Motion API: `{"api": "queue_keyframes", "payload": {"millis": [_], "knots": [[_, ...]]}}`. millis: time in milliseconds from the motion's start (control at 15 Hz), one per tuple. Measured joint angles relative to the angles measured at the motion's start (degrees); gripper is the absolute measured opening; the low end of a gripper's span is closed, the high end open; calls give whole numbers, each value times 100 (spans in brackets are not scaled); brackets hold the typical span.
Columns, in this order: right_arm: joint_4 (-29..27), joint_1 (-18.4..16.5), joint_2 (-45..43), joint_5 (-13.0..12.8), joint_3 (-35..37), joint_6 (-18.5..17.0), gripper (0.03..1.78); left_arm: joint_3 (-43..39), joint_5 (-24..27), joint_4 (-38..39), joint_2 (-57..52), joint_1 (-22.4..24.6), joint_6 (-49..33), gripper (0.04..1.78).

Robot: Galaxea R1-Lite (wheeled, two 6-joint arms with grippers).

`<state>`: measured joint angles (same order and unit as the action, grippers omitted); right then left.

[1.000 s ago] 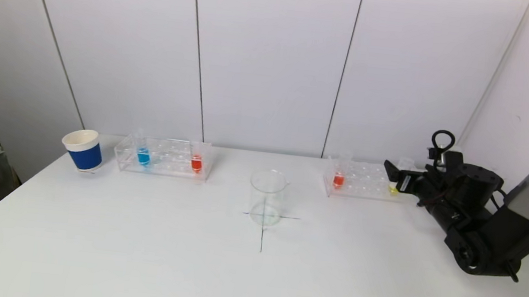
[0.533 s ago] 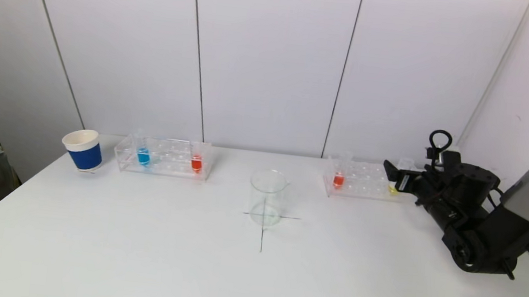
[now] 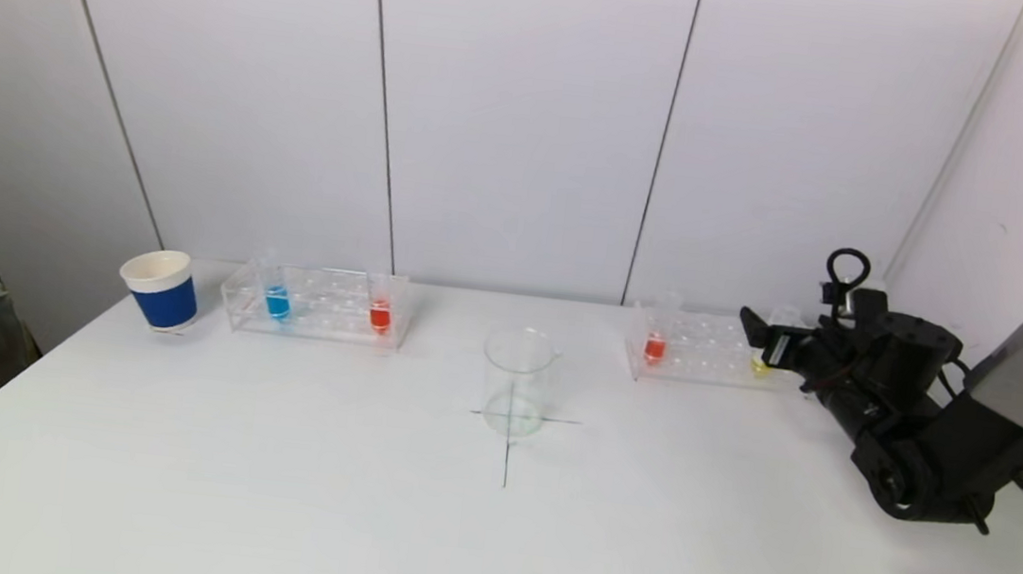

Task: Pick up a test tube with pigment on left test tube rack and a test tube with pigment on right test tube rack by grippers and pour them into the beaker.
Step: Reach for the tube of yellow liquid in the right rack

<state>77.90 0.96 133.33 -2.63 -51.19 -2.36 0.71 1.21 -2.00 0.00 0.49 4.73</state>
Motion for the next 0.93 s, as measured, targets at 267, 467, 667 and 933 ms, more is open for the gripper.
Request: {"api": "queue_keyframes", "payload": {"millis": [267,467,667,933], "knots": [[-61,7,44,-4,-82,5,176,0,2,-1,0,2,0,177],[-74,16,60,-4,-115,11,176,0,-2,0,0,0,0,177],[-83,22,90,-6,-149,17,176,0,0,-1,0,0,0,177],[-83,27,101,-6,-160,20,176,0,2,-1,0,0,-2,177]]}}
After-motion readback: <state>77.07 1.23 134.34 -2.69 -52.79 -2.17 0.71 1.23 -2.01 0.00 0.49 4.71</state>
